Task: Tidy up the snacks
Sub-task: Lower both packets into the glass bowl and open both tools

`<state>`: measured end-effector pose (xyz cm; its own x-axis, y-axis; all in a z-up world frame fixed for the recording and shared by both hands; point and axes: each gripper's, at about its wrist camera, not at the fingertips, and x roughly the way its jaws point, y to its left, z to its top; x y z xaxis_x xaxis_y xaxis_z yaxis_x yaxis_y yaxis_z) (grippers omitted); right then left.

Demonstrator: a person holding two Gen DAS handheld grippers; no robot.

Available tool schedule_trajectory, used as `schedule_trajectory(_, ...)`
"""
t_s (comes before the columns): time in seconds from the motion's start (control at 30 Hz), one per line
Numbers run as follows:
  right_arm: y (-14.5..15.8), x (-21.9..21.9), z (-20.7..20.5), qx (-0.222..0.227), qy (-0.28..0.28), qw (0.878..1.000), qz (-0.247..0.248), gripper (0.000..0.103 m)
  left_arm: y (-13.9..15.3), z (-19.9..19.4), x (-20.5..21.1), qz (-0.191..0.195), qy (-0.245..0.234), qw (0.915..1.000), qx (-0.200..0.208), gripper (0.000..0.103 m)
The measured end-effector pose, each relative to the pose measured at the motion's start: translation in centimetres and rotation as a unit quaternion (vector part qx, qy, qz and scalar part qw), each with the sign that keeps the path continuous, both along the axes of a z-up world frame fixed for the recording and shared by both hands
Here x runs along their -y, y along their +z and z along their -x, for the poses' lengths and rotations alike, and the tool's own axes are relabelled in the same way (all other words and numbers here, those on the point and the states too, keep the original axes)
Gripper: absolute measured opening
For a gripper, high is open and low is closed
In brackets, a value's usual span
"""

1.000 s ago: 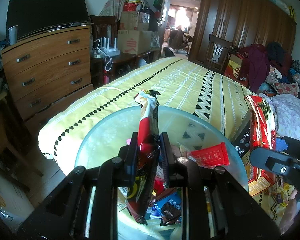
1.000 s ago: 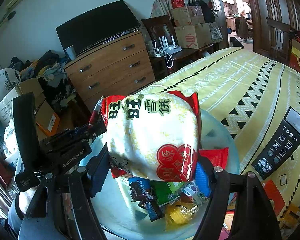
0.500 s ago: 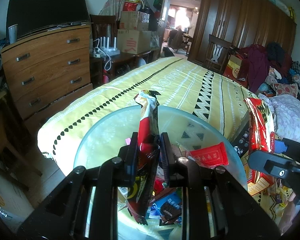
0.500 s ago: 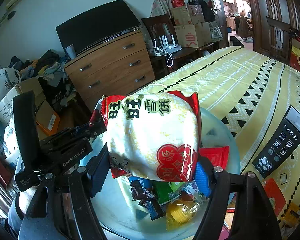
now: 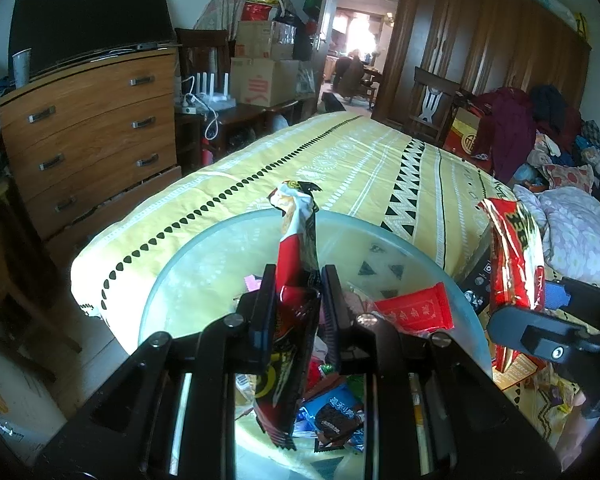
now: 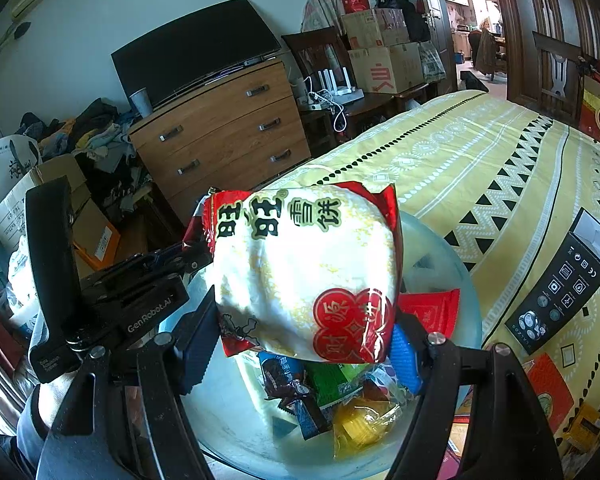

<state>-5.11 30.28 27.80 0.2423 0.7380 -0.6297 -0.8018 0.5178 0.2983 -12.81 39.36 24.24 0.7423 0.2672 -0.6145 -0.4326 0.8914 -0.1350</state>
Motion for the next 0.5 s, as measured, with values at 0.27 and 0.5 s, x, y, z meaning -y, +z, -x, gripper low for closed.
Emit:
schedule_trajectory(0.27, -0.22, 0.40, 0.35, -0.003, -0.001, 1.000, 0.000, 0.077, -0.03, -0.05, 0.38, 0.000, 0.000, 1.0000, 0.001, 0.023)
schedule_trajectory(0.5, -0.28, 0.39, 0.32, -0.004, 0.000, 1.000, 0.000, 0.077, -0.08, -0.03, 0.35, 0.001, 0.000, 1.0000, -0.001, 0.023)
